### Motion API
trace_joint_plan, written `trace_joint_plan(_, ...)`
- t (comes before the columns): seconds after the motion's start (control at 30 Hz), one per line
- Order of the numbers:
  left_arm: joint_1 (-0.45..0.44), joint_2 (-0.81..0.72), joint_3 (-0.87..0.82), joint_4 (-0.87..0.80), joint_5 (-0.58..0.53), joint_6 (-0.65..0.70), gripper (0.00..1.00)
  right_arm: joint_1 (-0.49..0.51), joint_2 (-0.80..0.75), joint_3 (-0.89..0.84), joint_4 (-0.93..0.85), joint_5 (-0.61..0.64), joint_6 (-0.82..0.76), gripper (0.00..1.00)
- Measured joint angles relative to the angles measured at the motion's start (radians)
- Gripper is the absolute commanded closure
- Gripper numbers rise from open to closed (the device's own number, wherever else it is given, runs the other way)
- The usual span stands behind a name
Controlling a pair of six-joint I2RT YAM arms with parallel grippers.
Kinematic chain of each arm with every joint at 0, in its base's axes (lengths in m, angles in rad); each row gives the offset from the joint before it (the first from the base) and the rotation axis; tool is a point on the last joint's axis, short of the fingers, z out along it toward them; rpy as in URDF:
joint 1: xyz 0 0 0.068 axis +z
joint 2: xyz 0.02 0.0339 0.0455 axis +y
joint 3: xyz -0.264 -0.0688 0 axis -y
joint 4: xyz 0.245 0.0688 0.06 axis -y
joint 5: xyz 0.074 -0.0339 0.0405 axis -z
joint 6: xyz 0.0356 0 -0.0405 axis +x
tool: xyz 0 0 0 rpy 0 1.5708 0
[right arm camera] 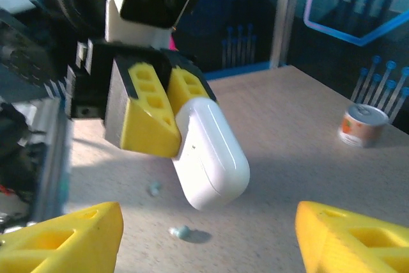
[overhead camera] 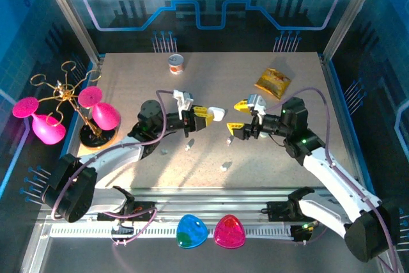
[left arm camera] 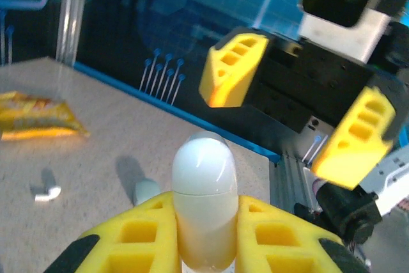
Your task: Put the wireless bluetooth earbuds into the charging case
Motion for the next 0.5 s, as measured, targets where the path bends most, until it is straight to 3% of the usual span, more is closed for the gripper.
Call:
trace_joint_plan(0.27, -0.002, 0.032, -0.007, 0.261, 0.149, 0.004, 0.98, -0.021, 0.03, -0.011, 0.119, -0.214, 0.213, 0.35)
trace_joint_plan(0.5, -0.004, 0.137, -0.007, 0.469, 0.197, -0.116, 0.98, -0.011, 0.092, -0.01, 0.21, -0.264, 0.284, 0.44)
